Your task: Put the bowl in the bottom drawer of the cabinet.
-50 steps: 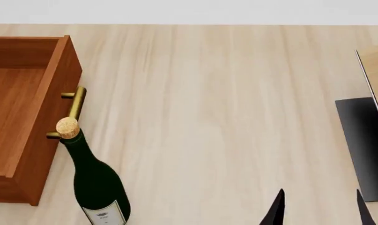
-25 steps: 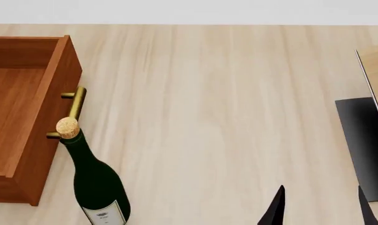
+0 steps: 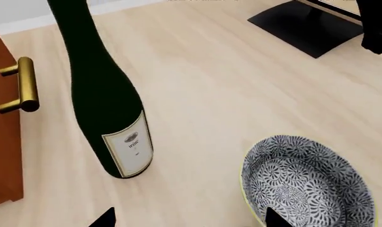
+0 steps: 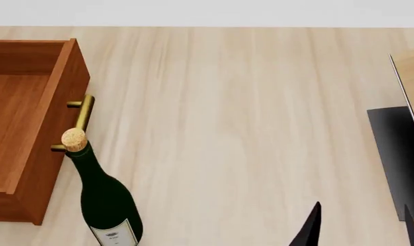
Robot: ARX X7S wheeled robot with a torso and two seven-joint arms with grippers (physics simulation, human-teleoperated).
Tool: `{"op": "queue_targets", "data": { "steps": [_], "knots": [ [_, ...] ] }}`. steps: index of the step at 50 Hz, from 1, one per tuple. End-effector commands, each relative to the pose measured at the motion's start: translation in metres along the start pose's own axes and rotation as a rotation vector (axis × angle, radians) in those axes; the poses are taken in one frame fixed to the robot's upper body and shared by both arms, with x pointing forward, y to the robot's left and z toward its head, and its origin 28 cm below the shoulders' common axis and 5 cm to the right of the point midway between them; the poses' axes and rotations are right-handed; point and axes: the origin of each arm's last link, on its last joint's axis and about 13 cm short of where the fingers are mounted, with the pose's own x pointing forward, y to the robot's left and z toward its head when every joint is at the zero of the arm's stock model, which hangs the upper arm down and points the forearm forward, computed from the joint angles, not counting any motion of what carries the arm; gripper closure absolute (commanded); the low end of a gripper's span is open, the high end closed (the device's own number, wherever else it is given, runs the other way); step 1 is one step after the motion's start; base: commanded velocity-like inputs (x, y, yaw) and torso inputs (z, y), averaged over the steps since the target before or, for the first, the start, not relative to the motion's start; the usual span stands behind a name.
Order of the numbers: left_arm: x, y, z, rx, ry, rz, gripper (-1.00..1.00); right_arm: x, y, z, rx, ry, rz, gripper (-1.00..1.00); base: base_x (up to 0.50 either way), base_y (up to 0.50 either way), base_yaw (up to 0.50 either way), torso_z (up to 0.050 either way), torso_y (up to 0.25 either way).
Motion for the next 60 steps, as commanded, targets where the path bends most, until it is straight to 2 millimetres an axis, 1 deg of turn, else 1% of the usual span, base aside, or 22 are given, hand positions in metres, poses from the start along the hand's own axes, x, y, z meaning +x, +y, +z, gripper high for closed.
{"op": "queue_targets", "data": {
  "steps": [1, 7, 14, 17, 20, 21, 24, 38, 44, 50, 60],
  "knots": [
    [0.000, -0.004, 0.001, 0.007, 0.008, -0.043, -1.00, -0.001, 0.000, -0.001, 0.001, 0.002, -0.007, -1.00, 0.00, 0.00, 0.00, 0.000, 0.000],
    [-0.001, -0.008, -0.001, 0.004, 0.013, -0.071, -1.00, -0.002, 0.000, -0.001, 0.001, 0.001, -0.010, -1.00, 0.00, 0.00, 0.00, 0.000, 0.000],
    [0.003, -0.006, 0.003, 0.022, -0.003, -0.084, -1.00, -0.002, 0.000, -0.001, 0.002, 0.003, -0.012, -1.00, 0.00, 0.00, 0.00, 0.000, 0.000],
    [0.011, 0.000, 0.005, 0.016, -0.001, -0.078, -1.00, -0.002, 0.001, 0.000, 0.002, 0.001, -0.009, -1.00, 0.00, 0.00, 0.00, 0.000, 0.000],
    [0.019, 0.009, 0.011, -0.080, 0.036, -0.110, -1.00, -0.003, 0.001, -0.001, 0.002, 0.001, -0.009, -1.00, 0.00, 0.00, 0.00, 0.000, 0.000],
    [0.025, 0.014, 0.011, -0.099, 0.053, -0.067, -1.00, -0.003, 0.000, -0.001, 0.002, 0.001, -0.009, -1.00, 0.00, 0.00, 0.00, 0.000, 0.000],
    [0.033, 0.021, 0.013, -0.109, 0.051, -0.047, -1.00, -0.003, 0.000, -0.001, 0.002, 0.002, -0.011, -1.00, 0.00, 0.00, 0.00, 0.000, 0.000],
    [0.039, 0.006, 0.012, -0.081, 0.019, -0.101, -1.00, -0.004, 0.001, -0.002, 0.007, -0.001, -0.005, -1.00, 0.00, 0.00, 0.00, 0.000, 0.000],
    [0.033, -0.002, 0.012, -0.074, 0.021, -0.147, -1.00, -0.004, 0.002, -0.003, 0.010, 0.000, -0.006, -1.00, 0.00, 0.00, 0.00, 0.000, 0.000],
    [0.034, -0.005, 0.009, -0.086, 0.028, -0.156, -1.00, -0.004, 0.003, -0.004, 0.014, -0.003, -0.004, -1.00, 0.00, 0.00, 0.00, 0.000, 0.000],
    [0.039, -0.009, 0.004, -0.089, 0.031, -0.166, -1.00, -0.005, 0.003, 0.002, 0.013, -0.013, -0.006, -1.00, 0.00, 0.00, 0.00, 0.000, 0.000]
  ]
}}
